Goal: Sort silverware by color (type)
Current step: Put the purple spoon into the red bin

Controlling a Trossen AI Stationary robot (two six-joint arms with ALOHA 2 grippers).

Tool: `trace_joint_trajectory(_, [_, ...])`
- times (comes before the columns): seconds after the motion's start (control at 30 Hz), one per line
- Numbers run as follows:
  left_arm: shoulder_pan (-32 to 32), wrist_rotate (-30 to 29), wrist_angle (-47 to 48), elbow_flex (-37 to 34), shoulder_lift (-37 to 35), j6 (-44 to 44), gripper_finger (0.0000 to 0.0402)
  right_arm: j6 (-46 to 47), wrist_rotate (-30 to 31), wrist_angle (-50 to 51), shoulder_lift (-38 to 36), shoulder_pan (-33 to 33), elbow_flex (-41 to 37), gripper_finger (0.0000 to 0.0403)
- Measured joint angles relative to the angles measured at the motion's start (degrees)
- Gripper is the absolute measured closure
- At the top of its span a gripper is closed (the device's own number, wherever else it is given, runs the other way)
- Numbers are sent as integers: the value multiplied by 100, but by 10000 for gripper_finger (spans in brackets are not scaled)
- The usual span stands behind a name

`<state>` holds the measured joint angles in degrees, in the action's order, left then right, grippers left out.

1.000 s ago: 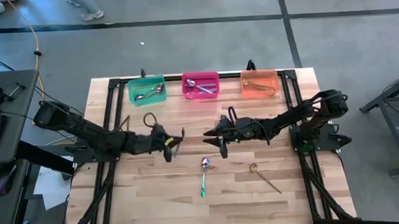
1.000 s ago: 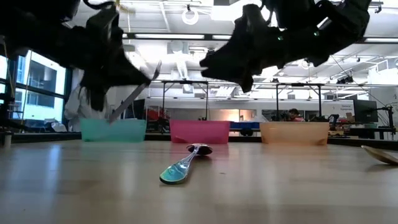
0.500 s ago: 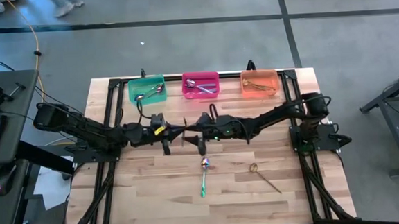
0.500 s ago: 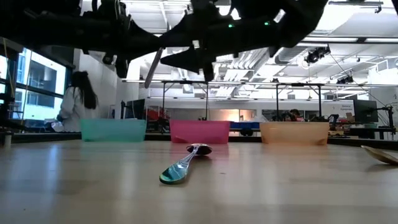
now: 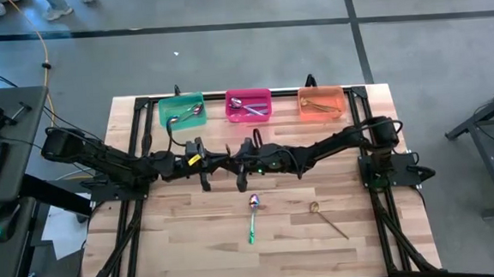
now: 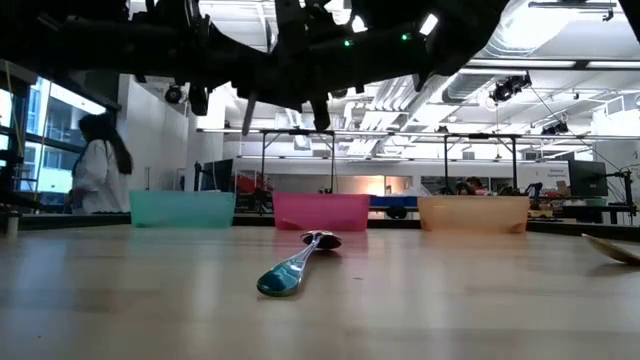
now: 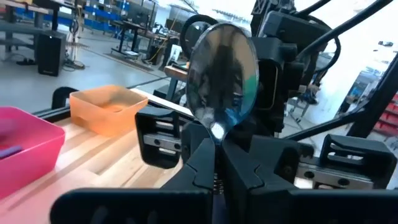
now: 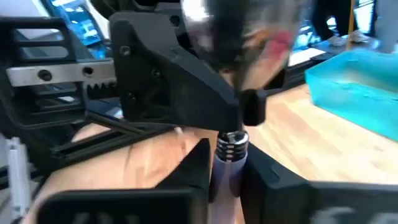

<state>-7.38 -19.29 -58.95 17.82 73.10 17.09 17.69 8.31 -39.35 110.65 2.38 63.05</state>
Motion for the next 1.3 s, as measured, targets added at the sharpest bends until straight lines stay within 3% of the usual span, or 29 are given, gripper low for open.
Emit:
trace_joint_trajectory(0.07, [2, -9, -1, -4, 7, -79, 401, -75, 120, 54, -4, 27, 0, 384])
trace_joint_trajectory(0.23, [-2, 36, -21, -4, 4, -92, 382, -35, 221, 86, -7, 72, -2, 370])
trace_joint_trajectory(0.47, [-2, 72, 237, 0, -23, -145, 338, -122, 221, 240, -13, 41, -13, 387])
trace_joint_trajectory(0.7, [18, 92, 616, -11, -300, -338, 325, -193, 282, 1127, -476, -312, -15, 387])
trace_joint_trajectory(0.93, [31, 30, 1298, -12, -699, -528, 354, -674, 95, 2869, -1080, -1164, -11, 387])
trace_joint_trajectory(1.17, [33, -54, 1479, -17, -710, -427, 398, -1371, -802, 3670, -1059, -2510, 20, 387])
trace_joint_trajectory(1.3, [35, -105, 1622, -17, -704, -383, 397, -1925, -1065, 4393, -1033, -2969, 529, 387])
